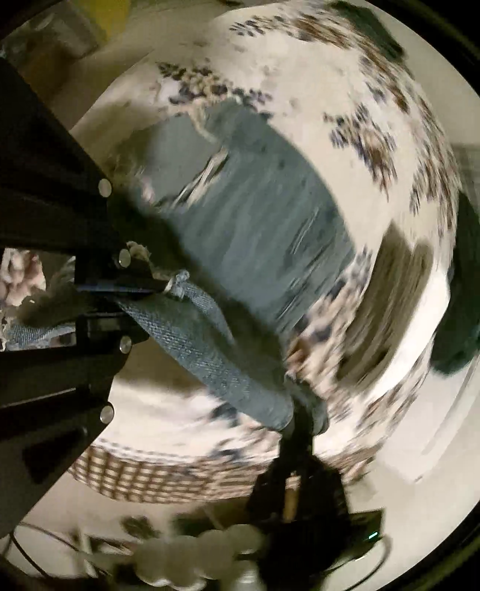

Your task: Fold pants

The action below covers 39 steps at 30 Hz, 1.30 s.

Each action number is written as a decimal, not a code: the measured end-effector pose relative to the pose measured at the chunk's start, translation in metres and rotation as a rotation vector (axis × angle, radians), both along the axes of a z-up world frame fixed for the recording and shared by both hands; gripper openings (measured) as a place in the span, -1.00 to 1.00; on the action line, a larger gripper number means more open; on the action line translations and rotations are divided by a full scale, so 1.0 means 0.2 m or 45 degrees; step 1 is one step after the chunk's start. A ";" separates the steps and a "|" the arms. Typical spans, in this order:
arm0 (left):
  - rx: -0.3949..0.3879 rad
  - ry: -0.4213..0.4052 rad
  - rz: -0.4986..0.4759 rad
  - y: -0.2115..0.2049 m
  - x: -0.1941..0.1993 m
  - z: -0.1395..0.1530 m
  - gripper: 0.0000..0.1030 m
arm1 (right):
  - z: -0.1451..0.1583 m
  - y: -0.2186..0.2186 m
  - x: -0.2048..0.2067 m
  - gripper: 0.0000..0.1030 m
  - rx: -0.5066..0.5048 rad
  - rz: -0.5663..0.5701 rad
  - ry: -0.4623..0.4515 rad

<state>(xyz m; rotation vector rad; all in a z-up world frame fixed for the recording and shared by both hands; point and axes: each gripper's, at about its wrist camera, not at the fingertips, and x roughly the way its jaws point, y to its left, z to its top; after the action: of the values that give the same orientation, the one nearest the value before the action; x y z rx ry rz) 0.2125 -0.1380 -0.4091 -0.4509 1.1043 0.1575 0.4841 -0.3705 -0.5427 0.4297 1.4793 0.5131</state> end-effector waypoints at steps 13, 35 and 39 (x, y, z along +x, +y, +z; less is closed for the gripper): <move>-0.229 0.090 0.266 0.86 0.16 -0.49 -0.90 | -0.26 1.14 0.27 -0.86 -0.300 0.247 -0.013; -0.565 0.058 0.726 0.93 -0.28 -0.52 0.90 | -0.21 0.84 0.17 0.72 -0.303 0.254 0.056; -0.701 0.098 0.859 0.69 -0.40 -0.57 0.90 | -0.30 0.59 0.12 0.72 -0.295 0.218 0.122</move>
<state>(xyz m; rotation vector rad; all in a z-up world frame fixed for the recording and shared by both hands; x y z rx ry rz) 0.1332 -0.0005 -0.5222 -1.3168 1.0280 0.4684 0.5079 -0.2520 -0.6036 0.1476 1.6558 0.4540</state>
